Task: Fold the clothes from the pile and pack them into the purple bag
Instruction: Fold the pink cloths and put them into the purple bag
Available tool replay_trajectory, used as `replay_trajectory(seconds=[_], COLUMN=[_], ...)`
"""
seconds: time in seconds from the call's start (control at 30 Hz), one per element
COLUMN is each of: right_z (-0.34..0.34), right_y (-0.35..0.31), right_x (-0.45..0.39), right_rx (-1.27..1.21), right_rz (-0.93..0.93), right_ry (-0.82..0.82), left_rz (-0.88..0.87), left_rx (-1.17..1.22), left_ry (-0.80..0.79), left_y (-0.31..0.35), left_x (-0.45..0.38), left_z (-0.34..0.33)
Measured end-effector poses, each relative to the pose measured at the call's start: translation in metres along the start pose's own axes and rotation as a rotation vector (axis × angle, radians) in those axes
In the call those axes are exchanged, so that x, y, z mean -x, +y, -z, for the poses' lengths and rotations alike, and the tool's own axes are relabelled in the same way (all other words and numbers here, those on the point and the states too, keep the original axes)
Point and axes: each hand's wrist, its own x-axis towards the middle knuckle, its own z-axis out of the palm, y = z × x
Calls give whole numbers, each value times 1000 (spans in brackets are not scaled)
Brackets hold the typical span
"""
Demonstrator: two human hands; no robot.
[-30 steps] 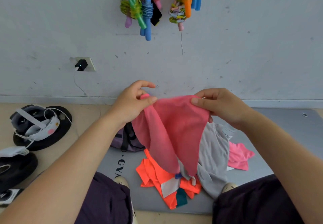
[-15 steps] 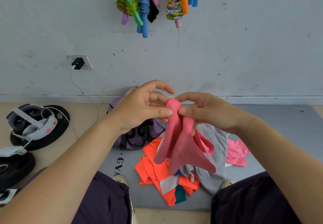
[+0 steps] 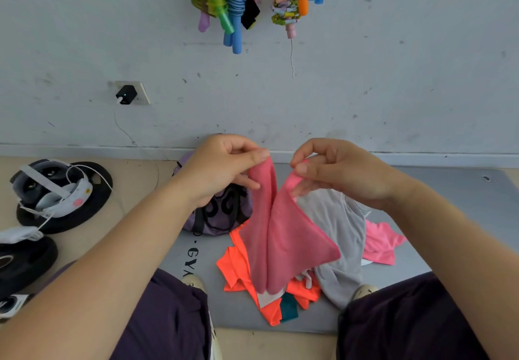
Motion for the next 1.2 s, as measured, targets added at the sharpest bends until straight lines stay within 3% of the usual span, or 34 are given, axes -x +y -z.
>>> replay_trajectory(seconds=[0.13,0.3,0.43,0.5,0.57,0.6,0.73,0.83,1.03,1.2], right_z=[-2,-10,-14,-17,-25,-28,-33,-33,-31,-25], right_y=[-4,-8,-12,-17,-23,-23,-17,-18,-18,-20], right_x=[4,4,6,10,15,15,8,7,6,9], right_rx=[21,190,793,677,337,238,372,342,297,286], right_rz=[-7,69,240,253,212,216,307,348,347,293], right_ry=[-91,147,364,240,78,71,336,434,476,405], left_rz=[78,80,61,55,42,34,41,59,41,10], left_rx=[136,216,215,201,210,228,350,396,422,342], left_ry=[40,-8,53,66,37,15,-104,-162,-212,-246], left_y=[4,5,0,-3,-1,0,4,6,8,9], left_x=[1,2,0,-1,0,2,6,8,11,13], left_z=[0,-3,-6,-8,-12,-14,-18,-19,-21,-17])
